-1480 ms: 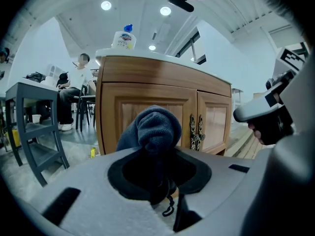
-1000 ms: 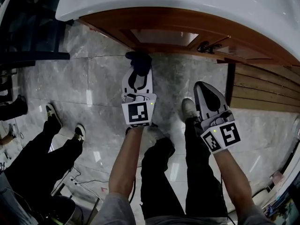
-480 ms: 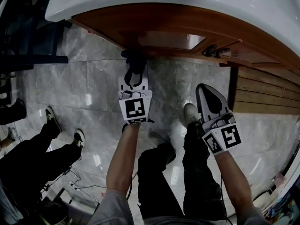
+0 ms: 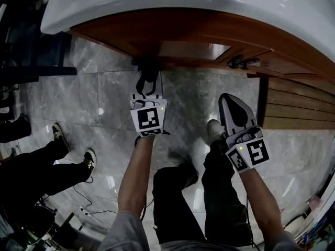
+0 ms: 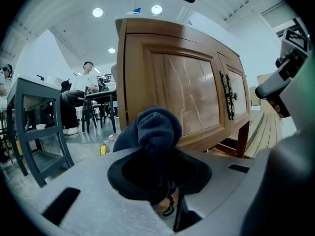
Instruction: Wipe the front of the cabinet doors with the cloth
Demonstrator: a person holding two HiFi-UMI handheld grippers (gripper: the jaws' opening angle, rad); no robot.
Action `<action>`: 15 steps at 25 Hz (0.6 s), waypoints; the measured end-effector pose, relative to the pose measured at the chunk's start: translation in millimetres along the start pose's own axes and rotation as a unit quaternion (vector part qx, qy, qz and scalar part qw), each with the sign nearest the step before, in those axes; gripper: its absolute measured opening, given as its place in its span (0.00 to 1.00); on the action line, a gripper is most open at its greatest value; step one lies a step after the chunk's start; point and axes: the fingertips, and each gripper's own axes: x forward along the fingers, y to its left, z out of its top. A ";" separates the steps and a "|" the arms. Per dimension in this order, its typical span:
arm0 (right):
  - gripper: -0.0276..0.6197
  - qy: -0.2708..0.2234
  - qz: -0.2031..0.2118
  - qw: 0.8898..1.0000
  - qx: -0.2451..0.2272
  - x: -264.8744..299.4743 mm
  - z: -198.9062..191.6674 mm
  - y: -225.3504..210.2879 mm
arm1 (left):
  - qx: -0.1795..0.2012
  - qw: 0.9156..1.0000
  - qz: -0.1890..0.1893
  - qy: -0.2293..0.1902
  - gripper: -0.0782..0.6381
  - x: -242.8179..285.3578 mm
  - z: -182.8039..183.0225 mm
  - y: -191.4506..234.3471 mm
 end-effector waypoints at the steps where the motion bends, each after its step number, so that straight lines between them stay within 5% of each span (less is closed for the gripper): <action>1: 0.06 0.000 0.000 1.000 0.000 0.3 -0.5 -0.4 | -0.001 1.000 0.000 0.000 0.24 1.5 -0.2 -0.4; 15: 0.06 0.000 -0.003 1.000 0.004 -4.6 -2.8 -17.4 | -0.013 1.000 -0.019 0.003 0.24 21.3 1.6 -27.9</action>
